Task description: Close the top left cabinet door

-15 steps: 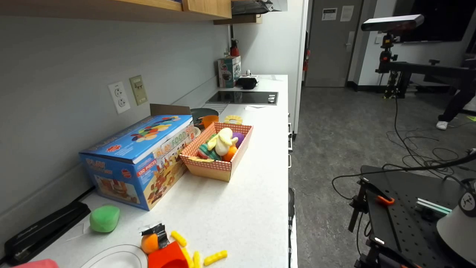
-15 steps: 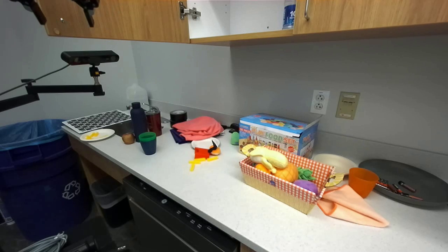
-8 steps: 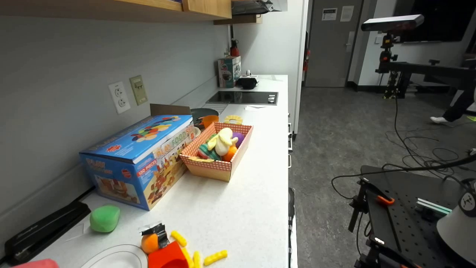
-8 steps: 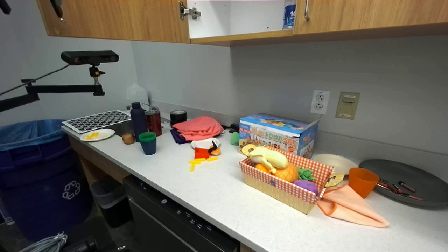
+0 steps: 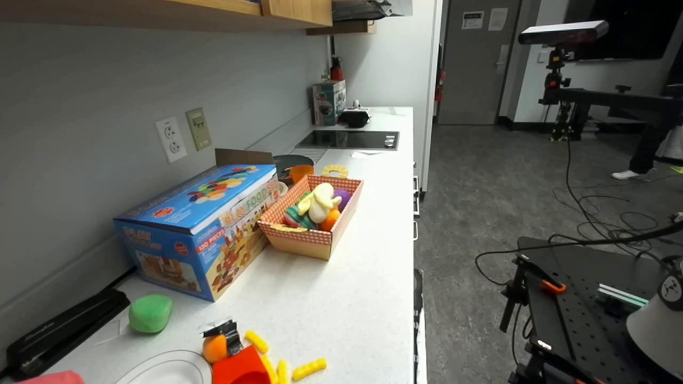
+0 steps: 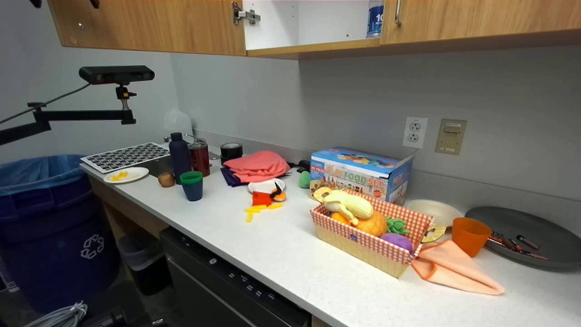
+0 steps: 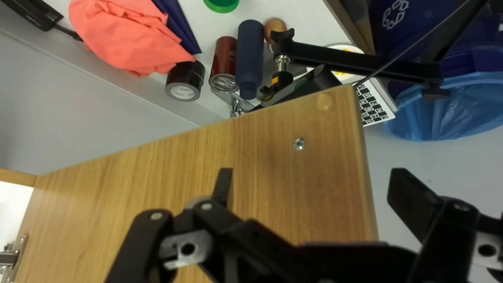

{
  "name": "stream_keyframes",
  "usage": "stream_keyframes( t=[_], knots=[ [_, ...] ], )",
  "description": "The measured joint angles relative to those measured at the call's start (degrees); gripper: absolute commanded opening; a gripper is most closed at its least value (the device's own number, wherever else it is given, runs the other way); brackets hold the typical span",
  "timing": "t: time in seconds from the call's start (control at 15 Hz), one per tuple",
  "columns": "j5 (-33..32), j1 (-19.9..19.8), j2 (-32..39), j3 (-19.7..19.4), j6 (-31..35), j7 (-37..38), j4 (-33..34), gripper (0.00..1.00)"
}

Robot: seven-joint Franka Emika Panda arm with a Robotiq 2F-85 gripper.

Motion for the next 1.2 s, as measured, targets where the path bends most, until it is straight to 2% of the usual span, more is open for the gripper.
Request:
stream_keyframes(
  t=[0.53, 1.2],
  knots=[
    [-0.5, 2.7, 3.1, 0.2, 10.1, 3.7, -0.7, 1.00],
    [-11.5, 2.1, -0.3, -0.7, 9.1, 7.1, -1.9, 1.00]
  ],
)
